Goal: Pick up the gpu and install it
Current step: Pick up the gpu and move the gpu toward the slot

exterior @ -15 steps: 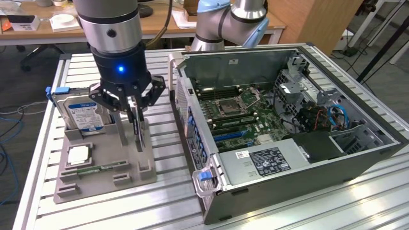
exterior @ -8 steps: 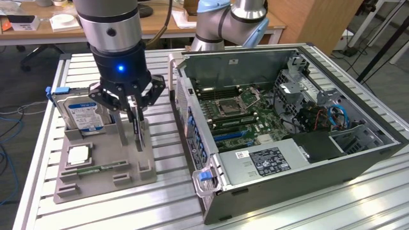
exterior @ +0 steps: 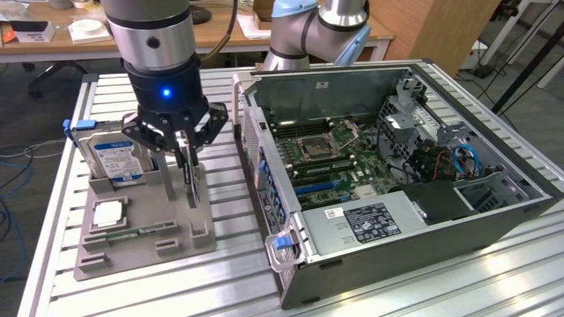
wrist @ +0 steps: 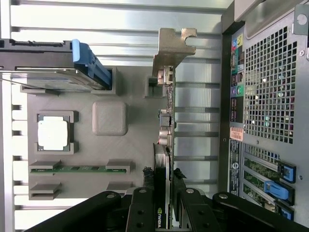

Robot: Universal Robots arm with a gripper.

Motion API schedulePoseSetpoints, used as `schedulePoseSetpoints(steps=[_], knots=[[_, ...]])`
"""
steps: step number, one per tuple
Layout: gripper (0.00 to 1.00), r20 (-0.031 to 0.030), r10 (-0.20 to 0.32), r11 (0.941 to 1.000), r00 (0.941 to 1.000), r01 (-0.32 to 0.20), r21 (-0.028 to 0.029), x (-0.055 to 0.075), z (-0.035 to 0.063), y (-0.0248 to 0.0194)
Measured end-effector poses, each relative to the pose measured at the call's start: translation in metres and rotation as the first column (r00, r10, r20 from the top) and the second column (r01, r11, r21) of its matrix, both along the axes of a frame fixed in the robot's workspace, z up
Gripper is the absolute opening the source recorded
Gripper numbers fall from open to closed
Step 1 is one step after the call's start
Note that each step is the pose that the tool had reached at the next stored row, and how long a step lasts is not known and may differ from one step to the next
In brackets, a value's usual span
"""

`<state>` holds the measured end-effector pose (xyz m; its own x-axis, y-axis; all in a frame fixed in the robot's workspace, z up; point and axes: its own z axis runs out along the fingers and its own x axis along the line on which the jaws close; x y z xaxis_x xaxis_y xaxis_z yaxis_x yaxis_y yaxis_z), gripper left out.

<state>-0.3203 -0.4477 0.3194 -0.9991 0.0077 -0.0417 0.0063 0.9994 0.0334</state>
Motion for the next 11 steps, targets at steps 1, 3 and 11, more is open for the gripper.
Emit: schedulePoseSetpoints(steps=[1,3,11], knots=[[0.26,0.0000,0.000,1.0000,1.0000,0.000,0.0000,0.0000,0.0001,0.0000],[0.26,0.0000,0.000,1.0000,1.0000,0.000,0.0000,0.0000,0.0044,0.0000],[0.26,-0.0001,0.000,1.0000,1.0000,0.000,0.0000,0.0000,0.0051,0.0000]])
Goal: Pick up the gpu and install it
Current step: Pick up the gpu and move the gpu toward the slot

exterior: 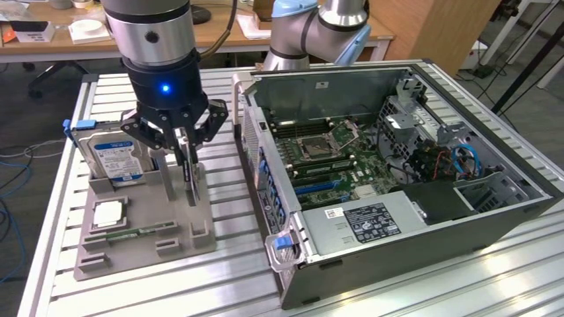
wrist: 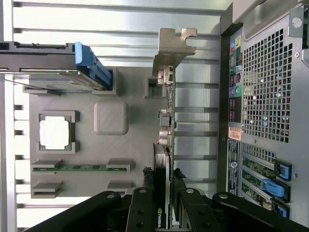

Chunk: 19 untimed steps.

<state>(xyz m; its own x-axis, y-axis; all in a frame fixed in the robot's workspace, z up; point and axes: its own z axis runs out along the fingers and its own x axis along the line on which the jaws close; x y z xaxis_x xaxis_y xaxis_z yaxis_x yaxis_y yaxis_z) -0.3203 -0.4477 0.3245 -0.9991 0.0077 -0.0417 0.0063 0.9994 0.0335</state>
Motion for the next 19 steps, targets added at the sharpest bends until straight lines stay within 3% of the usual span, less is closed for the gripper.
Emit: schedulePoseSetpoints(steps=[9,19], knots=[[0.26,-0.0001,0.000,1.0000,1.0000,0.000,-0.0002,0.000,0.0017,0.0000],[0.26,-0.0001,0.000,1.0000,1.0000,0.000,-0.0001,0.000,0.0116,0.0000]])
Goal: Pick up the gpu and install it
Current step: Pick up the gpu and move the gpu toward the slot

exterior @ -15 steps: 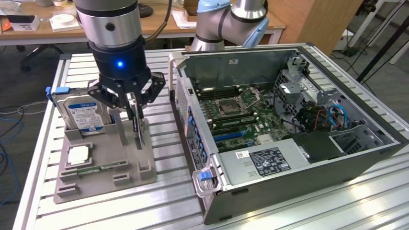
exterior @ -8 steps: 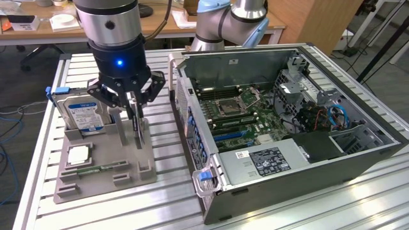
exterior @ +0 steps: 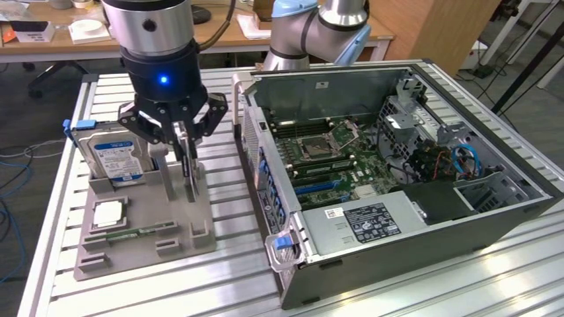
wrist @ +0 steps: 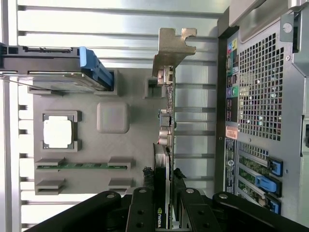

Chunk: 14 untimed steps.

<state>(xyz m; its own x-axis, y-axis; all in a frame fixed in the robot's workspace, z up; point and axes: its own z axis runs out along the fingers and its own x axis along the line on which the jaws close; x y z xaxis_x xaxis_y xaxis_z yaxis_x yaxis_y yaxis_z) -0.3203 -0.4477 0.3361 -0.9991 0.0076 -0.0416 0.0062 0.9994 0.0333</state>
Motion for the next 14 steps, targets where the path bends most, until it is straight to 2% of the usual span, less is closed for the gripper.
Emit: schedulePoseSetpoints(steps=[14], knots=[[0.26,0.0001,0.000,1.0000,1.0000,0.000,0.0001,0.0000,0.0104,0.0000]])
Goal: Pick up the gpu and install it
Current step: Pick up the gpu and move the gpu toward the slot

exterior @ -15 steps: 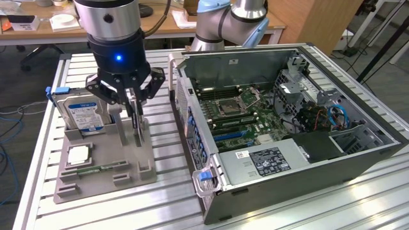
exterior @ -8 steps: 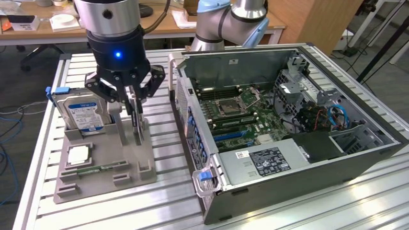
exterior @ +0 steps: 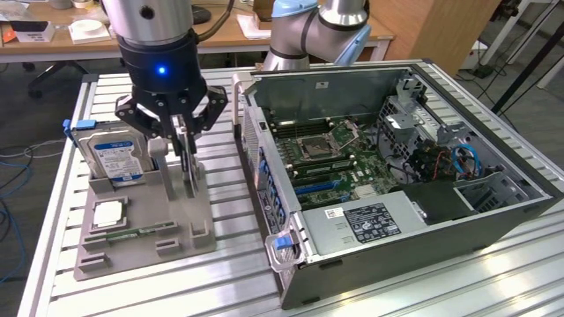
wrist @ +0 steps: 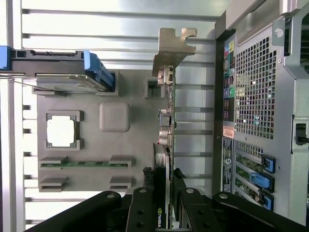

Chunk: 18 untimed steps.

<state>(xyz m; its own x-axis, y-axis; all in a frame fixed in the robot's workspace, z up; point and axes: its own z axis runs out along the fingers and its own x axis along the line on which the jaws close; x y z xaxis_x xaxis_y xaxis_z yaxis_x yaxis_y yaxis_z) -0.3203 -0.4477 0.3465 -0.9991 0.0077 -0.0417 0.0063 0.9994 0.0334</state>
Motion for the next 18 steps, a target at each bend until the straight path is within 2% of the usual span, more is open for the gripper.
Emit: schedulePoseSetpoints(steps=[9,18], knots=[[0.26,0.0000,0.000,1.0000,1.0000,0.000,0.0001,0.0000,0.0052,0.0000],[0.26,-0.0002,0.000,1.0000,1.0000,0.000,-0.0001,0.0005,0.0055,0.0000]])
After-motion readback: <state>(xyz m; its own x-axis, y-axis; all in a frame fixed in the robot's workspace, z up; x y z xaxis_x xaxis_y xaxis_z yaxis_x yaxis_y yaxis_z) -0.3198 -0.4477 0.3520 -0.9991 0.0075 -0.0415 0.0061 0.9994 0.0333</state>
